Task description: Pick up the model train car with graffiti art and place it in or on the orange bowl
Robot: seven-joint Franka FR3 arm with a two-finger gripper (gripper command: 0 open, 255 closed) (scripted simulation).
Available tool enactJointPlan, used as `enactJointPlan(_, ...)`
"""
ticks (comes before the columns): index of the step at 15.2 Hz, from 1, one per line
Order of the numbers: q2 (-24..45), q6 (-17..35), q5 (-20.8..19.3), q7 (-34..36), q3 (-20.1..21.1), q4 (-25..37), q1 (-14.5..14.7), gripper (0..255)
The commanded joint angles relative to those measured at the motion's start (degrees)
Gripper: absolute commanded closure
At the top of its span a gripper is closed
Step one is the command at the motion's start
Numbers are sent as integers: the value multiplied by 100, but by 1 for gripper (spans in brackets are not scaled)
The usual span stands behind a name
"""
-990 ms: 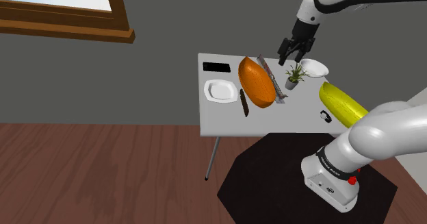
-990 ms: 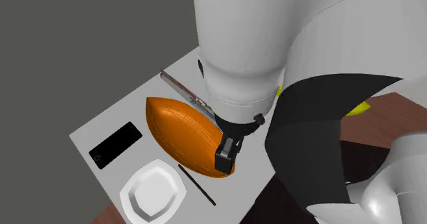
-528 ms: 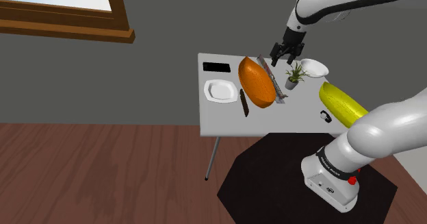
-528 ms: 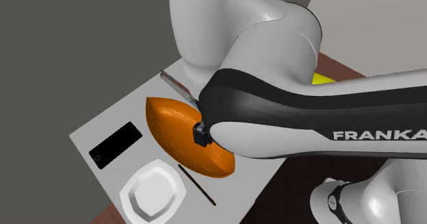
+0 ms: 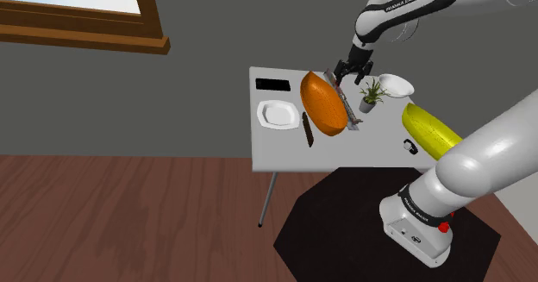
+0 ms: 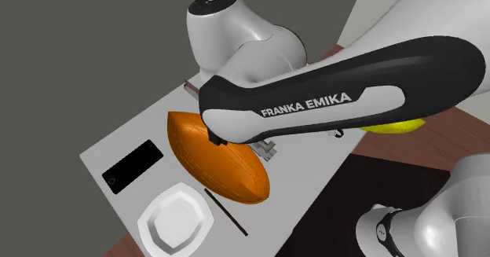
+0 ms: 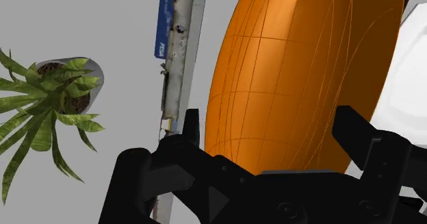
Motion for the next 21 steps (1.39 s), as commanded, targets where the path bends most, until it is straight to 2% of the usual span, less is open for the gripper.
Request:
enactJointPlan(1,391,233,57,-47,-77,184,-71,0)
enactJointPlan(7,1607,698,334,-212,-232,978,-320,0)
enactJointPlan(14,3013,959,701,-370,-287,2168,-717,0)
enactJointPlan(21,3373,1295,794,-429,-223,2190,-771,0)
